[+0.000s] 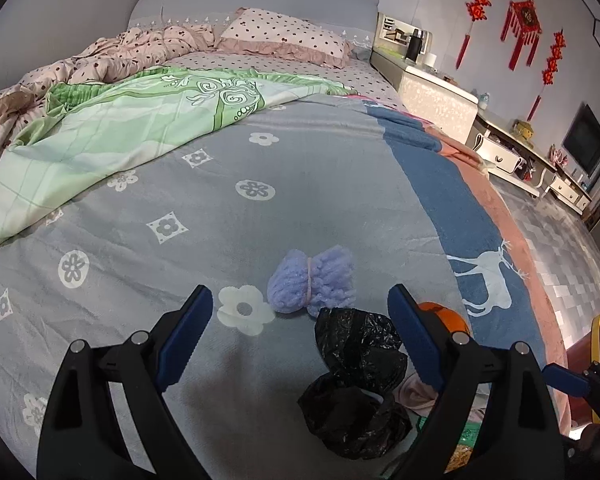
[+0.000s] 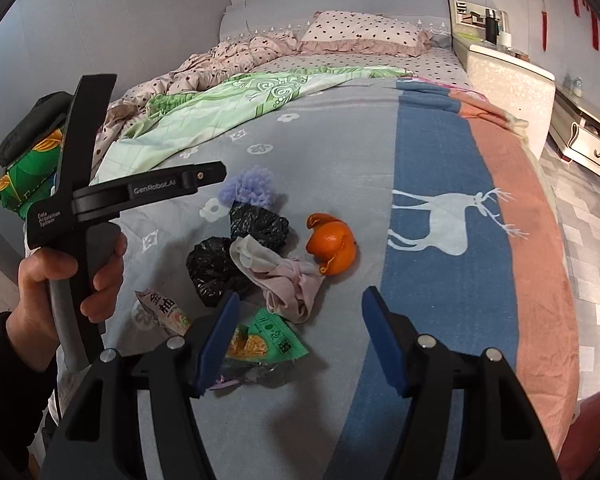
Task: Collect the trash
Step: 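Grasp the lavender mesh puff with the left tool while the right grasps the pink cloth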
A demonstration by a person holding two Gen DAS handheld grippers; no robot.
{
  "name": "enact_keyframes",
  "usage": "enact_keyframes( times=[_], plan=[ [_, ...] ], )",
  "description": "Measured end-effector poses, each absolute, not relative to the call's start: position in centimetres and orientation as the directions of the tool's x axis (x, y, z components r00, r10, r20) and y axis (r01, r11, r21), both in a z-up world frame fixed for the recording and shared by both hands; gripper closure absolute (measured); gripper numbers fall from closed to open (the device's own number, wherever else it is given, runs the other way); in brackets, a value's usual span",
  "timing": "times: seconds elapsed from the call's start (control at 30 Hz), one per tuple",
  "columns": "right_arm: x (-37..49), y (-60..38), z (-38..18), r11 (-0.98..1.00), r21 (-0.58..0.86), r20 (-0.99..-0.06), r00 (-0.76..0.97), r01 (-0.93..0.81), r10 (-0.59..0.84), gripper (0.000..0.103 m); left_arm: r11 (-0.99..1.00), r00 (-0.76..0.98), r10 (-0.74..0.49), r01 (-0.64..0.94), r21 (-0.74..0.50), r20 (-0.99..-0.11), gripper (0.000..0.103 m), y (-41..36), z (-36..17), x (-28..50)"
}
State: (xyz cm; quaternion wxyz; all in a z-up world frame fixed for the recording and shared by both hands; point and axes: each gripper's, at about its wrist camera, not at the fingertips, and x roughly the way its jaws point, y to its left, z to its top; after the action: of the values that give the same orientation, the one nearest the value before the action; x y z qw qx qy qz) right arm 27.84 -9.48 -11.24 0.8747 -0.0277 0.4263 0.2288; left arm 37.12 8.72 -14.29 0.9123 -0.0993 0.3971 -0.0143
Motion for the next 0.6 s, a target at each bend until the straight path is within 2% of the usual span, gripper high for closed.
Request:
enact_keyframes(
  times=[0.2, 0.3, 0.37, 0.4, 0.47, 0.6],
  plan=[
    [29.6, -7.7, -13.4, 0.887, 0.136, -0.785, 0.499, -0.441, 0.368, 0.043, 0.983, 0.656, -0.107, -0.040, -0.176, -0.747, 0.019, 8.3, -16.3, 39.8],
    [30.6, -7.0, -14.4, 0.882, 0.141, -0.795, 0.480, -0.450, 0.372, 0.043, 0.980, 0.635, -0.128, -0.037, -0.196, -0.762, 0.024, 8.3, -17.4, 40.9],
    [31.1, -6.7, -14.8, 0.875, 0.148, -0.798, 0.467, -0.460, 0.380, 0.048, 0.975, 0.617, -0.155, -0.028, -0.218, -0.772, 0.035, 8.3, -18.2, 41.6],
    [31.3, -6.5, -15.0, 0.875, 0.144, -0.800, 0.466, -0.461, 0.378, 0.054, 0.975, 0.609, -0.162, -0.025, -0.223, -0.776, 0.037, 8.4, -18.5, 41.8],
    [31.8, -6.3, -15.3, 0.873, 0.152, -0.800, 0.460, -0.463, 0.384, 0.059, 0.974, 0.592, -0.175, -0.015, -0.228, -0.786, 0.049, 8.3, -19.2, 42.3],
    [32.8, -6.2, -15.9, 0.871, 0.178, -0.803, 0.444, -0.458, 0.397, 0.067, 0.966, 0.588, -0.204, -0.009, -0.258, -0.783, 0.057, 8.8, -19.8, 42.7]
  ],
)
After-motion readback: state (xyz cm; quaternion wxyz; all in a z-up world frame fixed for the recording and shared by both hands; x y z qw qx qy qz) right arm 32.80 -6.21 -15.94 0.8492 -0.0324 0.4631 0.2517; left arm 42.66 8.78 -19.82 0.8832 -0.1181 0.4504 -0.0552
